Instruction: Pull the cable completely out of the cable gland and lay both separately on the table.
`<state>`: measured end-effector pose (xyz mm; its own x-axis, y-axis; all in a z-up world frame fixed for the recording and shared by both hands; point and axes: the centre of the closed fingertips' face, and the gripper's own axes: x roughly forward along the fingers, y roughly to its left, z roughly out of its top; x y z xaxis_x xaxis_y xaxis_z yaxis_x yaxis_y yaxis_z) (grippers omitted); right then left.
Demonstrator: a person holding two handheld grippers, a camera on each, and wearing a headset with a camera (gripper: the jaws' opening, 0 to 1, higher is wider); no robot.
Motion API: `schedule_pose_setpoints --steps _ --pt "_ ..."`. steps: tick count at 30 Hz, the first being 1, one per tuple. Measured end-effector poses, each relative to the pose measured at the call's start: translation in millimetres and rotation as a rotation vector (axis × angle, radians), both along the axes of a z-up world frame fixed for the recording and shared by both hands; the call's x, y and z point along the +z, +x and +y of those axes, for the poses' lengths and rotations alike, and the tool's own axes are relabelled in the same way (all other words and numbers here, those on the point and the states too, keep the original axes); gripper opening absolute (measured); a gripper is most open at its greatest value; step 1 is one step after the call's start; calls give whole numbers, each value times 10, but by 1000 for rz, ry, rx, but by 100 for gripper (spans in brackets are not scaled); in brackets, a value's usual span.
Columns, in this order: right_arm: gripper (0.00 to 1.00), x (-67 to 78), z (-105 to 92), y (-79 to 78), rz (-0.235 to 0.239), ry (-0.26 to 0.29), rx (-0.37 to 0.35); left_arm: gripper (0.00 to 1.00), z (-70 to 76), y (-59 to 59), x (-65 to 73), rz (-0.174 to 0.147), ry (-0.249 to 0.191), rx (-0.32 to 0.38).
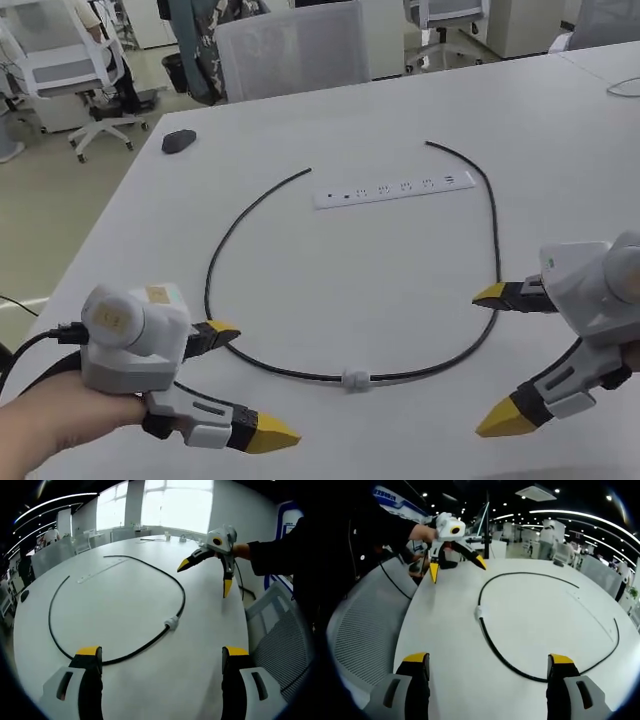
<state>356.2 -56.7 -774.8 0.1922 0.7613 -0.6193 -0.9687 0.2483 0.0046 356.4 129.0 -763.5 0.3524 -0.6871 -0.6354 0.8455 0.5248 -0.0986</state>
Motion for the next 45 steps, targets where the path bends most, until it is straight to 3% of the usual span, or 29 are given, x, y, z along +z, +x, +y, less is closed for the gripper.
schedule_pose_setpoints --steps 14,18,28,36,39,43,45 --pt "99 -54 65 79 4 4 8 99 -25 50 -6 -20 0 -24" --pt "99 -63 110 76 13 8 13 97 -48 64 -4 -53 1 -57" --pt "88 -105 361 92 39 24 43 94 -110 77 -42 -51 -20 -63" --pt "72 -146 610 84 42 41 78 90 -95 43 -120 -27 -24 -71" --pt "63 -169 701 82 26 47 94 79 -133 15 -104 -26 -48 -79" --pt "54 -214 867 59 23 70 100 79 -187 -6 -128 -30 -57 -86" --pt "44 -269 918 73 16 67 98 78 -216 -10 -121 -21 -78 -74"
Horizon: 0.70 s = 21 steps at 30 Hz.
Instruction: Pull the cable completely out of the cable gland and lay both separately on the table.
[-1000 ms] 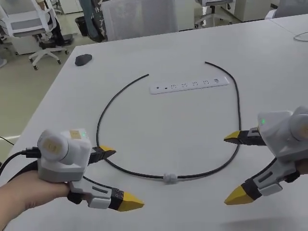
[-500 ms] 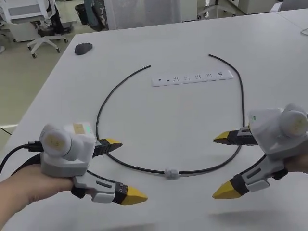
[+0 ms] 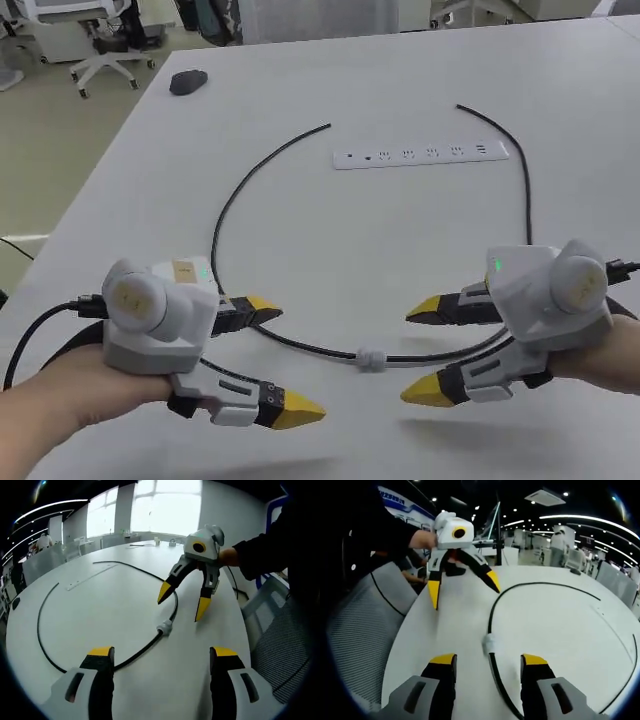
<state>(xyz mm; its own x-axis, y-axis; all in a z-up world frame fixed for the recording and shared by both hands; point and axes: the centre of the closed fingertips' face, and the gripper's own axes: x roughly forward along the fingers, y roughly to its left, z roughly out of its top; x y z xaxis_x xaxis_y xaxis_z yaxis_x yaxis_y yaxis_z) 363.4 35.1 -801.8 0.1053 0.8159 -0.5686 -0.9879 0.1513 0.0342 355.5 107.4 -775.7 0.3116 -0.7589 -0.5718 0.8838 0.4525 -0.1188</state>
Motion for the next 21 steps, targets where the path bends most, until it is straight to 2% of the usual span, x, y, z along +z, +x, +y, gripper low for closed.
schedule_pose_setpoints --steps 1,3,5,6,7,9,13,17,21 --pt "40 -34 18 29 -6 -4 -13 77 -16 3 7 -6 -9 4" --pt "40 -58 80 51 32 32 -47 76 -72 -20 38 3 -38 4" --pt "40 -67 127 37 39 39 -46 80 -83 -53 1 8 -26 -14" --pt "37 -83 135 46 36 33 -53 79 -64 -82 -46 15 -2 -28" --pt "33 -92 145 58 29 32 -59 77 -60 -85 -52 10 3 -31" --pt "29 -98 165 92 39 46 -80 77 -61 -88 -44 20 -6 -22" --pt "23 -103 203 123 71 75 -109 70 -106 -94 10 11 -37 -28" --pt "17 -129 224 119 61 70 -106 64 -130 -130 -16 26 -37 -33" --pt "10 -170 239 103 41 71 -99 65 -148 -175 -60 50 -35 -33"
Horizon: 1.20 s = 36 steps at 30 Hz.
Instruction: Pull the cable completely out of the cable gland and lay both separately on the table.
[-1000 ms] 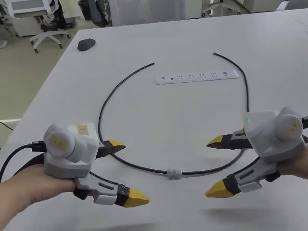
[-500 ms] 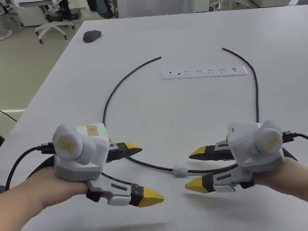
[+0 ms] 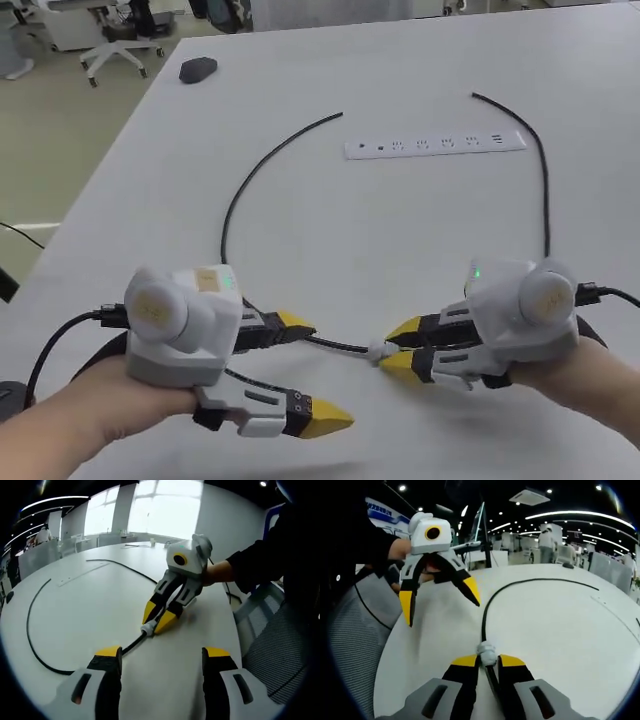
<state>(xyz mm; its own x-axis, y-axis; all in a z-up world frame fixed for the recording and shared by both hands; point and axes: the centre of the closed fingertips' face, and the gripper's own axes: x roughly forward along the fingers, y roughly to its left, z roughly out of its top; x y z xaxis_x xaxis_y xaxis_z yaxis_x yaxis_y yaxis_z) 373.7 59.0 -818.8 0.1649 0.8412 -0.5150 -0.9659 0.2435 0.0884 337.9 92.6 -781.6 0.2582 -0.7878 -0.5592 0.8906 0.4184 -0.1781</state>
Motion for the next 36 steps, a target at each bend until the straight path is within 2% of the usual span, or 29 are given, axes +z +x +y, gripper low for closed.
schedule_pose_setpoints --steps 1,4,6,8,11,14,15,18,20,21,22,23,24,25,26,27,29,31,32,35,36 --pt "9 -6 -3 -10 2 -2 -3 64 -1 -9 -1 10 0 2" --pt "9 8 6 -28 -5 -1 -9 61 -13 22 22 1 -4 14" --pt "8 19 -7 -70 -34 -15 15 62 -43 64 62 22 -44 43" --pt "7 82 -30 -117 -63 -21 41 64 -96 78 127 17 -80 36" --pt "7 248 -78 -282 -75 -5 104 61 -149 30 73 27 -39 -8" --pt "7 325 -150 -429 -79 -21 166 56 -258 -27 76 47 -55 -36" --pt "7 344 -169 -479 -68 -23 181 53 -305 -57 93 51 -66 -55" --pt "7 428 -251 -611 -86 -32 221 44 -465 -139 139 91 -114 -90" --pt "7 471 -287 -654 -90 -28 230 40 -541 -192 165 98 -133 -123" --pt "7 488 -302 -675 -87 -28 234 37 -605 -253 214 120 -168 -146" --pt "7 535 -316 -713 -88 -25 239 35 -678 -322 286 126 -210 -186" --pt "7 559 -324 -729 -88 -23 239 34 -698 -356 289 122 -206 -208" --pt "7 580 -332 -741 -87 -21 237 34 -711 -356 254 104 -179 -216" --pt "7 621 -338 -746 -95 -11 227 33 -731 -375 248 96 -176 -231" --pt "7 643 -342 -755 -89 -5 224 32 -749 -400 255 98 -181 -243" --pt "7 665 -348 -781 -85 2 226 30 -778 -418 292 86 -198 -253" --pt "7 688 -356 -810 -86 4 228 26 -791 -422 304 88 -203 -254" --pt "7 686 -370 -837 -95 -5 234 24 -797 -421 284 115 -202 -248" --pt "7 682 -378 -841 -97 -7 237 23 -798 -422 290 119 -209 -246" --pt "7 703 -386 -851 -110 -7 241 20 -829 -452 361 160 -261 -236" --pt "7 714 -386 -857 -111 -6 242 20 -828 -453 360 162 -261 -235"
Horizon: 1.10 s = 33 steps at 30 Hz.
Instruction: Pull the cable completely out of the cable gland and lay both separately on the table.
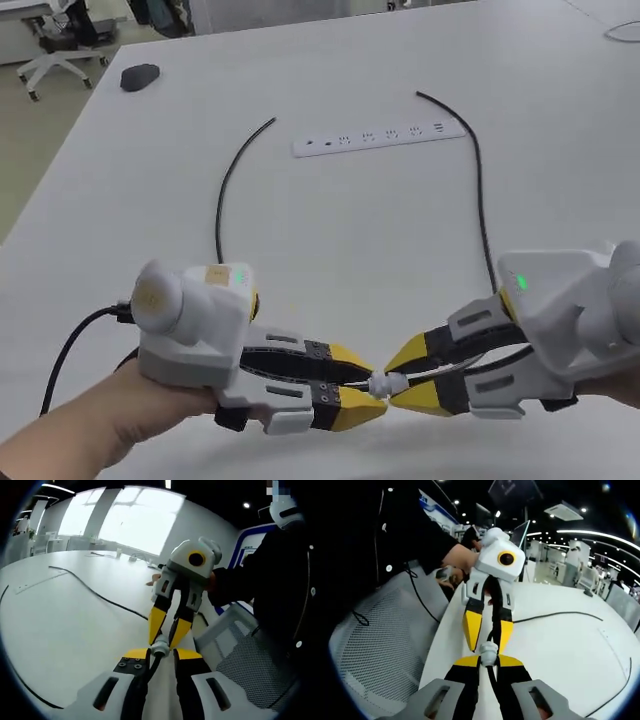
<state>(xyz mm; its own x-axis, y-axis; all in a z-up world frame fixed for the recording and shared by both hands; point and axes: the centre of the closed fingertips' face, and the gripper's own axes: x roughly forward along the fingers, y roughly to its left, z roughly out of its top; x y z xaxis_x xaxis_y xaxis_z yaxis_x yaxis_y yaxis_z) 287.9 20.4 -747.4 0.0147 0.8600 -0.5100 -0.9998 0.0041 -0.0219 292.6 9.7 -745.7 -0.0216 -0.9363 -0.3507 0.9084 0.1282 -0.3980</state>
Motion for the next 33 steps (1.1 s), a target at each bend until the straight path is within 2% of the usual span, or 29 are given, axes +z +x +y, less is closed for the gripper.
schedule_pose_setpoints --steps 2,11,13,14,16,18,19,20,22,23,25,29,30,31,33 --pt "7 18 0 0 -8 2 1 19 -12 3 12 -4 -9 2" --pt "7 33 -13 -24 -7 6 9 16 -23 0 18 17 -18 14" --pt "7 41 -13 -30 -4 8 9 16 -22 -9 26 8 -20 9" --pt "7 47 -12 -26 -6 10 8 16 -21 -9 37 -11 -21 5" --pt "7 52 -22 -41 59 10 -8 15 -32 -15 64 -32 -25 -2" --pt "8 69 -18 -17 89 21 -21 15 -33 -2 83 -83 -23 -14" --pt "8 74 -19 -27 120 24 -27 15 -32 -9 97 -125 -20 -32" --pt "8 78 -20 -26 142 24 -33 15 -26 -17 95 -138 -10 -39" --pt "8 84 -16 -29 212 32 -44 15 -20 -25 95 -189 7 -64" --pt "9 86 -15 -16 215 34 -43 15 -22 -28 96 -209 13 -72" --pt "9 88 -15 -18 250 34 -43 15 -25 -41 99 -224 21 -80" --pt "9 109 -10 -13 272 46 -50 15 -20 -32 114 -268 28 -89" --pt "9 119 -6 -15 300 55 -59 15 -18 -31 118 -273 29 -90" --pt "9 130 -7 -23 352 64 -73 15 -14 -33 125 -282 30 -92" --pt "9 147 -9 -15 383 75 -78 15 -12 -42 129 -301 35 -101"
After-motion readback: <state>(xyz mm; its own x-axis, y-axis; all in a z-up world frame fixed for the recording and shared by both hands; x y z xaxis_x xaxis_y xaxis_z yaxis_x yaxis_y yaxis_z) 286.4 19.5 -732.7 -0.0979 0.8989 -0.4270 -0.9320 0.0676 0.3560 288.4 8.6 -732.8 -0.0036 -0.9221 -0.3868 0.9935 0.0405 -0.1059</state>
